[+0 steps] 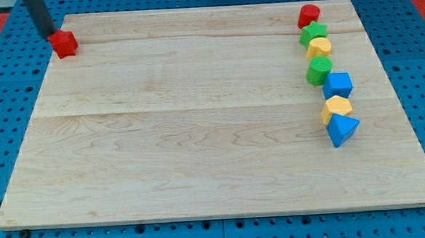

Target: Push the red star to the bottom of the blue triangle

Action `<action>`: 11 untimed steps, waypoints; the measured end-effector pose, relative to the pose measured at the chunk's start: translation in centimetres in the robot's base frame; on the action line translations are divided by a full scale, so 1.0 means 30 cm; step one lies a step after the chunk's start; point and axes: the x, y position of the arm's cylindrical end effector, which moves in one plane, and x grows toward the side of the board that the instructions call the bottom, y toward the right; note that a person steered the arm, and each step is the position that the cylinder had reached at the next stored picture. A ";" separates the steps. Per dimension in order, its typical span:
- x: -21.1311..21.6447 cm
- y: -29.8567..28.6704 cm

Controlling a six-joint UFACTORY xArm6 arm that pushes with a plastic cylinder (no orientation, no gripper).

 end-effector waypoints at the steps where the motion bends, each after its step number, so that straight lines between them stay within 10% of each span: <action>1: 0.067 0.336; 3: 0.292 0.981; 5: 0.293 1.062; 8: 0.784 1.285; 11: 0.897 1.020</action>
